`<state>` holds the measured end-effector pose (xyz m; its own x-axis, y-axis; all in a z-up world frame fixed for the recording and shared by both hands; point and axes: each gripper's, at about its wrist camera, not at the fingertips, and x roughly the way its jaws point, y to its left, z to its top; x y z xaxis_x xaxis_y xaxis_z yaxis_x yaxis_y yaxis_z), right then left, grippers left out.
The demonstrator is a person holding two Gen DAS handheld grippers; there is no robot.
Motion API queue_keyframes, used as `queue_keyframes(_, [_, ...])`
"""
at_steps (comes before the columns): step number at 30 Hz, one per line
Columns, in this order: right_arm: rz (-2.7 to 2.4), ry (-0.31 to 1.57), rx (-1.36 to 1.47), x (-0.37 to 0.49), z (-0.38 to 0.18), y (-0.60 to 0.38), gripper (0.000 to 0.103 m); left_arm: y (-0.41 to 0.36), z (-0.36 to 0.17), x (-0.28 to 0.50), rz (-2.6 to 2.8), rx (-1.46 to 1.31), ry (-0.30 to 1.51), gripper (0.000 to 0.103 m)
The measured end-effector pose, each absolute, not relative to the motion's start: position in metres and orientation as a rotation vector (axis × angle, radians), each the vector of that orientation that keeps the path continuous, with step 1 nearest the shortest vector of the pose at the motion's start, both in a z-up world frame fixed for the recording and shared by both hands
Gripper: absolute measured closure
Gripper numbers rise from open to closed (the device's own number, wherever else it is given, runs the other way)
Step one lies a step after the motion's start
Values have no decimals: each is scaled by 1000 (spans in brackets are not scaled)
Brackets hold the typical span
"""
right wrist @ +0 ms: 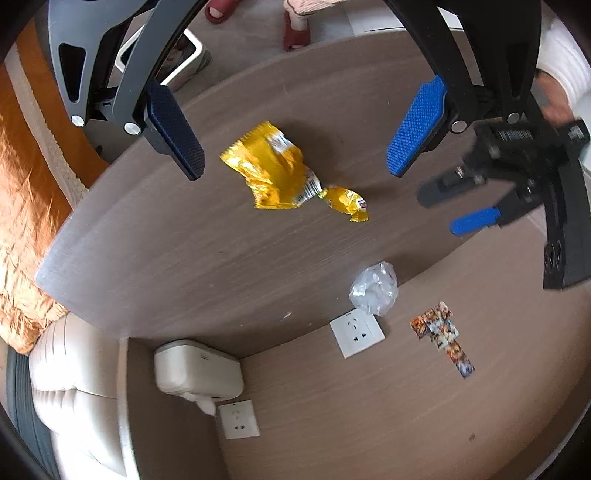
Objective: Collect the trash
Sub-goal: 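Move both open tools back over the remaining desk trash, then grasp the yellow wrapper with the right tool while the left tool grasps the clear bag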
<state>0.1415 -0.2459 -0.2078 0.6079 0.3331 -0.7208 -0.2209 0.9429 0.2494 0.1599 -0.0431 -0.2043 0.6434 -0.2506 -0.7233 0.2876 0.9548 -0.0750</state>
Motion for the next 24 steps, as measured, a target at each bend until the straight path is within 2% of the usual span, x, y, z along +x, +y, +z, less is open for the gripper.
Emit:
queue_keyframes(13, [190, 861, 105, 171, -251, -209, 5, -1, -227, 258, -432, 169, 796, 5])
queue_keyframes(18, [144, 852, 88, 178, -261, -204, 10, -4, -239, 290, -559, 211, 831, 5])
queue_keyframes(19, [135, 846, 74, 179, -261, -201, 12, -4, -242, 294, -574, 221, 836, 5])
queue_keyframes(22, [116, 824, 46, 182, -262, -194, 28, -3, -249, 301, -613, 258, 836, 8])
queue_keyframes(24, [104, 815, 43, 183, -262, -191, 43, -3, -252, 306, -632, 270, 834, 28])
